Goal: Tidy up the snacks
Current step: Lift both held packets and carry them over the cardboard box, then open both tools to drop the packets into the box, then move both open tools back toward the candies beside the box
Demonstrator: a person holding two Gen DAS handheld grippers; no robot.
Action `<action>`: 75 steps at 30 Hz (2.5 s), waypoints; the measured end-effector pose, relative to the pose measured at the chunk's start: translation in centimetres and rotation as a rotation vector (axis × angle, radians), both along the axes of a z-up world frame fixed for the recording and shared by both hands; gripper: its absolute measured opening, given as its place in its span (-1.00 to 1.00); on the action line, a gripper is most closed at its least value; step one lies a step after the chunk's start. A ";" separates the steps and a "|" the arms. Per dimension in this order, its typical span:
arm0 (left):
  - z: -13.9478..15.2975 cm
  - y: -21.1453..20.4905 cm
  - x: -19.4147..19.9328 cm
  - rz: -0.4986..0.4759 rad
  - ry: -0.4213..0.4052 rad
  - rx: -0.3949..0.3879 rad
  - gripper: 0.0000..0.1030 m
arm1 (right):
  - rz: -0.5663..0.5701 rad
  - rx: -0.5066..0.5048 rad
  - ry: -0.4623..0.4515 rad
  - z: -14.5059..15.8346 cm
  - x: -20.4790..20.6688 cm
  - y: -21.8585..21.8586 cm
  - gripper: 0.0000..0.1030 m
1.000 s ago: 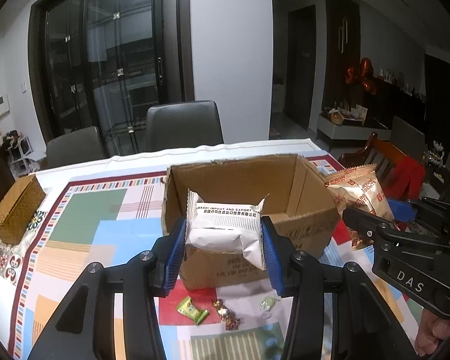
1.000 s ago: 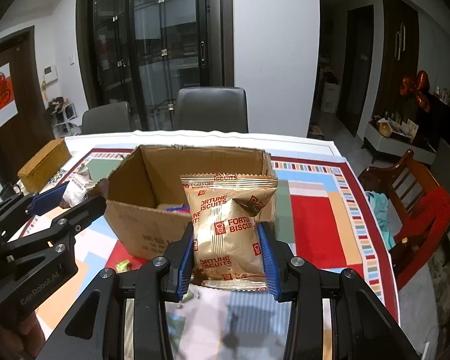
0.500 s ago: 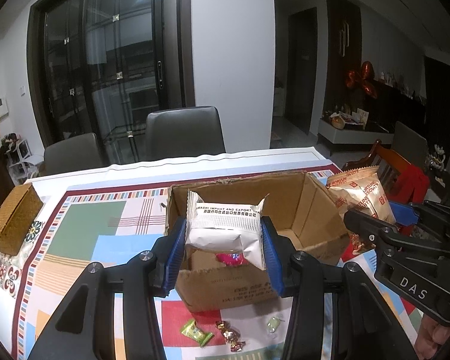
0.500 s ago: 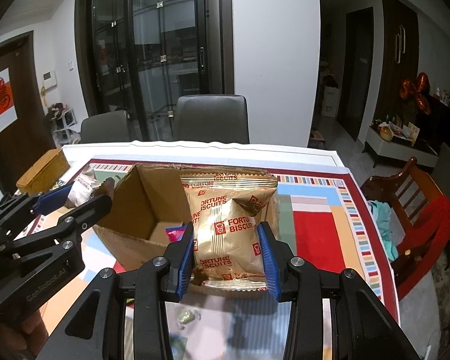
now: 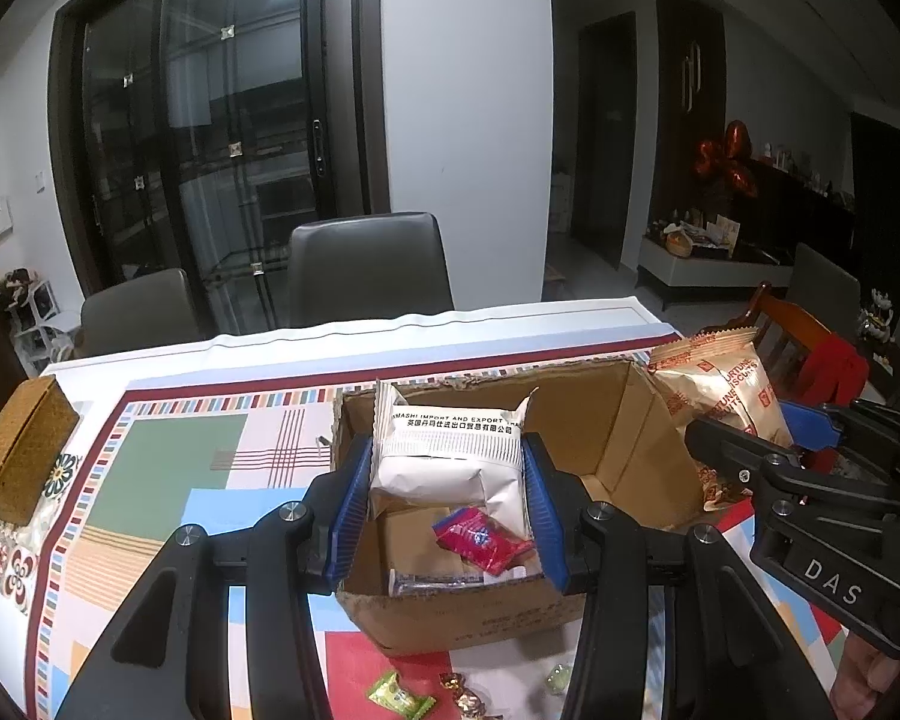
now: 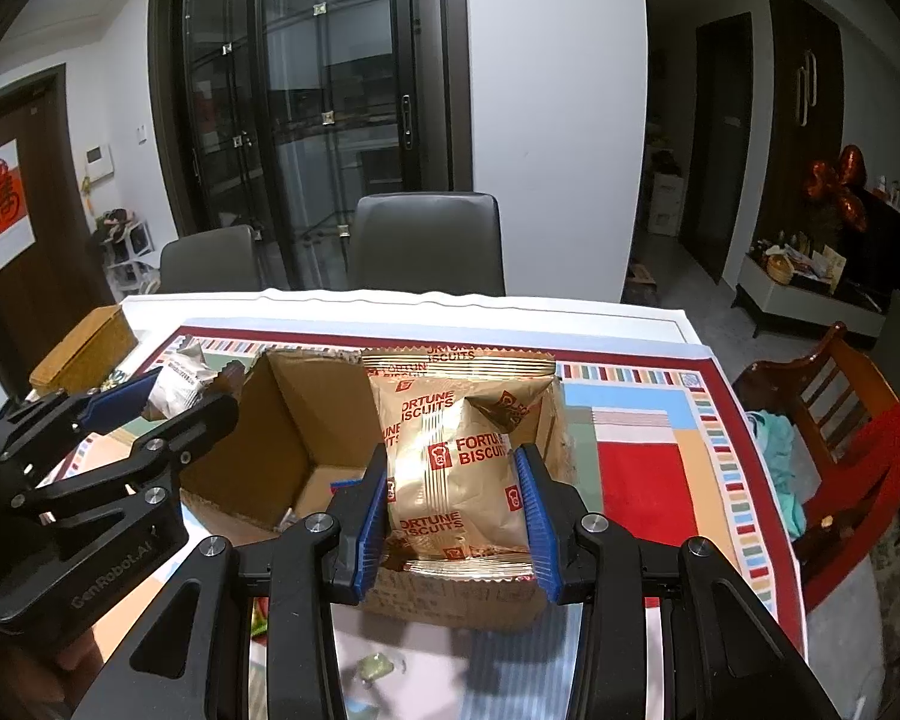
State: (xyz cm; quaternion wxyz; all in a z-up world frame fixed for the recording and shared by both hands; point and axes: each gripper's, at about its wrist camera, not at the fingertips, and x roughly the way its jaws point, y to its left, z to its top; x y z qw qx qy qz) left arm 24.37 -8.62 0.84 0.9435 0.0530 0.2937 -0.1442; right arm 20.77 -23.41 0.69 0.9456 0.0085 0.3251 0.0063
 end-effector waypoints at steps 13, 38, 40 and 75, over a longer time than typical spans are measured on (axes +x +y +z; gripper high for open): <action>-1.3 -0.4 1.2 0.005 0.024 0.000 -0.08 | 0.005 0.002 0.008 -0.4 1.5 0.1 -0.20; -1.2 0.4 1.0 0.045 0.018 -0.003 0.64 | -0.037 -0.038 -0.016 -1.0 0.9 -0.3 0.44; -1.1 0.5 0.8 0.047 0.015 -0.003 0.67 | -0.041 -0.036 -0.019 -0.8 0.8 -0.3 0.44; 0.0 3.8 -5.0 0.038 -0.017 -0.013 0.67 | -0.075 -0.035 -0.046 0.1 -5.5 2.1 0.44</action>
